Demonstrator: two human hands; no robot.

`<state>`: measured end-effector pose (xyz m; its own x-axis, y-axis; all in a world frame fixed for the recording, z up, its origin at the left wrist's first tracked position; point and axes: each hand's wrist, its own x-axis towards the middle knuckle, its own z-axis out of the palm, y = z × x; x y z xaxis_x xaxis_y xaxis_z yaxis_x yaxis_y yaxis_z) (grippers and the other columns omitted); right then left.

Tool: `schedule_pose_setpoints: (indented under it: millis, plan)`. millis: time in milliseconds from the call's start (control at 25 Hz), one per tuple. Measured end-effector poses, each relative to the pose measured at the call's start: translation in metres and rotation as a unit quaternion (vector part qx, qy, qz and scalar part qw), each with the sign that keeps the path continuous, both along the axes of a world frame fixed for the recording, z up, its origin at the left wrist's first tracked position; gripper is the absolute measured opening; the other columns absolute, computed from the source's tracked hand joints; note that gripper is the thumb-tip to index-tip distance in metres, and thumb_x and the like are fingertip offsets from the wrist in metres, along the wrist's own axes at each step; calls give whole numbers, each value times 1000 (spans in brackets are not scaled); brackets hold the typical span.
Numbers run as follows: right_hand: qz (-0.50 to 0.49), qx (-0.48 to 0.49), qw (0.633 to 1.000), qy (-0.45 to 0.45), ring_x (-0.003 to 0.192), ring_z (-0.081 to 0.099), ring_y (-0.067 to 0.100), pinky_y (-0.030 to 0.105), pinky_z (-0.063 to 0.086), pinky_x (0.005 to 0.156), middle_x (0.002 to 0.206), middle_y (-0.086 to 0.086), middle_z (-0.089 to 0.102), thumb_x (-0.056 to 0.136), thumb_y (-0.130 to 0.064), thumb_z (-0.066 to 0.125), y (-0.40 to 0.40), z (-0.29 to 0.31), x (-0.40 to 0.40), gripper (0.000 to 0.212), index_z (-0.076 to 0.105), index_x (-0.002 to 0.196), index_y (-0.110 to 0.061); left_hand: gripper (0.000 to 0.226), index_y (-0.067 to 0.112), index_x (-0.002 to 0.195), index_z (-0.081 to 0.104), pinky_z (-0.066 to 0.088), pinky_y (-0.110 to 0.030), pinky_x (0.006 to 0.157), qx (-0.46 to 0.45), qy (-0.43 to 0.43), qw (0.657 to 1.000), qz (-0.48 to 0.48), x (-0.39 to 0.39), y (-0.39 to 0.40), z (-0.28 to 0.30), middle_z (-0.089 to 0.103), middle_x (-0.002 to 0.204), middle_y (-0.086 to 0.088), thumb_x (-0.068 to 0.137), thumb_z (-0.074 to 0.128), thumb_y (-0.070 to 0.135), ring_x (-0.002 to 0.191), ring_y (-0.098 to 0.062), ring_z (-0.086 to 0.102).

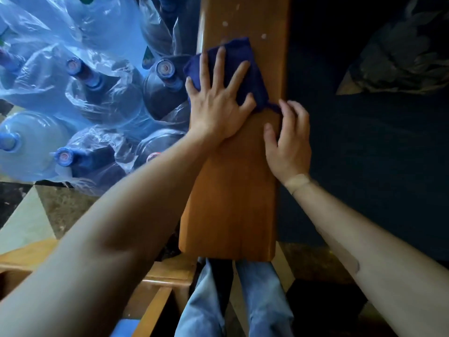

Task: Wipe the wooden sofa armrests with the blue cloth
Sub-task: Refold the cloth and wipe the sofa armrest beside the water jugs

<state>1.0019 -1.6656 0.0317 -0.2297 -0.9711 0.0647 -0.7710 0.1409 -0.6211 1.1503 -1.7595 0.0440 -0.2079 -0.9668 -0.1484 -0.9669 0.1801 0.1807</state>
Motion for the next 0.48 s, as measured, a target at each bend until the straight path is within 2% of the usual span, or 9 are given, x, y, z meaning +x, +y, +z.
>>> schedule_pose_setpoints:
  millis: [80,200,280,360,480]
  plan:
    - [3,-7,999,44,126,48,29,37,45,100,148,12,43,100,-33,45,-15,0,6,50,46,144,-11,69,39,154,21,22,-65,112,-4,4,1000,8,18,74,2,4,167,-10,90,34,61,152,-41,0]
    - [-30,1,996,86,118,49,31,40,49,92,147,12,44,102,-33,42,-28,-1,16,48,46,145,-13,71,35,151,35,30,-64,108,12,22,1000,-16,45,208,10,17,163,-16,85,53,53,149,-48,11]
    - [-37,2,995,93,118,49,30,40,51,89,148,12,44,103,-33,41,-26,-5,21,48,44,147,-15,72,35,148,41,36,-64,104,43,18,999,1,52,240,13,21,162,-17,80,58,51,147,-49,17]
    - [-38,1,994,99,119,48,30,41,50,90,149,12,43,104,-32,40,-28,-7,23,47,43,148,-15,71,36,149,39,40,-60,103,42,37,997,48,44,197,12,17,163,-17,82,54,54,146,-48,21]
    - [-41,11,993,107,120,47,32,41,47,93,149,12,41,104,-31,40,-28,-5,21,48,41,149,-14,68,42,152,23,43,-57,102,16,86,992,95,18,55,4,2,166,-9,88,39,61,146,-42,19]
